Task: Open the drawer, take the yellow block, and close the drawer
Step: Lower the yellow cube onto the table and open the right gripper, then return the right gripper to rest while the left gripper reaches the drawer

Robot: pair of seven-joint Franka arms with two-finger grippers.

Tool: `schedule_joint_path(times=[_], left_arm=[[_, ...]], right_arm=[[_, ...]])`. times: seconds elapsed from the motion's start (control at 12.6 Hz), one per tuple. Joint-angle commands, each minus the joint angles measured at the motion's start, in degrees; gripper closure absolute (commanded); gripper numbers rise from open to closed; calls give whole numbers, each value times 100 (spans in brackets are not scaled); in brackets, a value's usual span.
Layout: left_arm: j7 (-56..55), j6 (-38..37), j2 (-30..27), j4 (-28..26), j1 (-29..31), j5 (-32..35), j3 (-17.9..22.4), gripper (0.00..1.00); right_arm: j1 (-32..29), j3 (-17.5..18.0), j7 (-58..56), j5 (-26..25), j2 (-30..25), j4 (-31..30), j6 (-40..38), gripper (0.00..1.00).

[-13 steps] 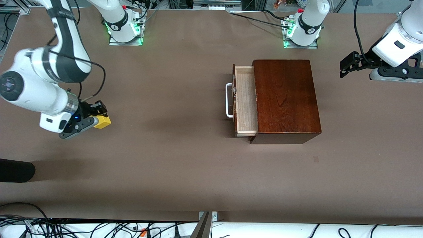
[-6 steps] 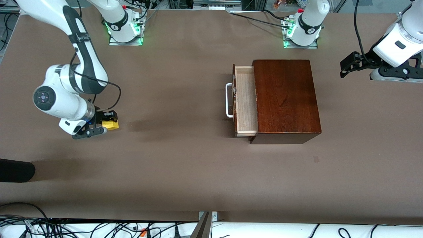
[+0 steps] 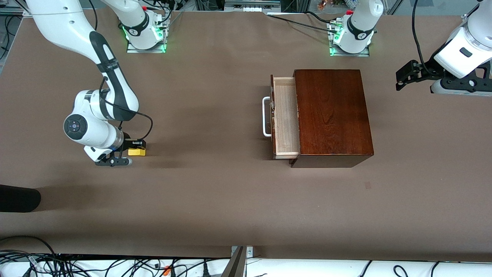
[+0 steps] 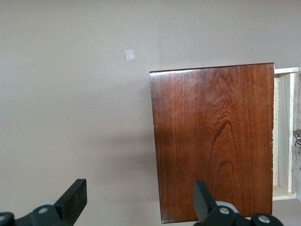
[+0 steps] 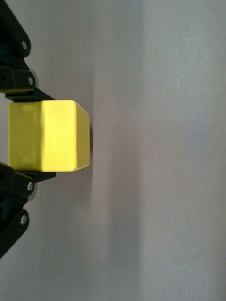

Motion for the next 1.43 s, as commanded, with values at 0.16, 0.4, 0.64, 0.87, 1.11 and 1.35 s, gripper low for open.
schedule_joint_path(times=[0.16,0.4,0.64,0.87,1.11,1.35], left_arm=[[53,-300,36,119,14,-171,6,0],[150,-1072,281,171,-265,-337,-134,0],[1113,-1109,676,398,-880,-488,-153,0],[1791,-1022,1290,618,-1390,-767,-205,0],[2274,-417,1985,1075,-2101,-830,-214,0],[3407,857,2425,1103,-2560,-1076,-214,0]], right_arm=[[-14,64,94,-81,-1,-437,654,79],[-15,64,-20,-98,-71,-367,611,40],[-15,64,-55,-98,-518,-349,287,0],[-23,47,-152,-107,-1290,-349,-117,0],[-23,73,-161,-116,-2126,-86,-1355,0],[-15,55,-161,-343,-2515,764,-2682,0]])
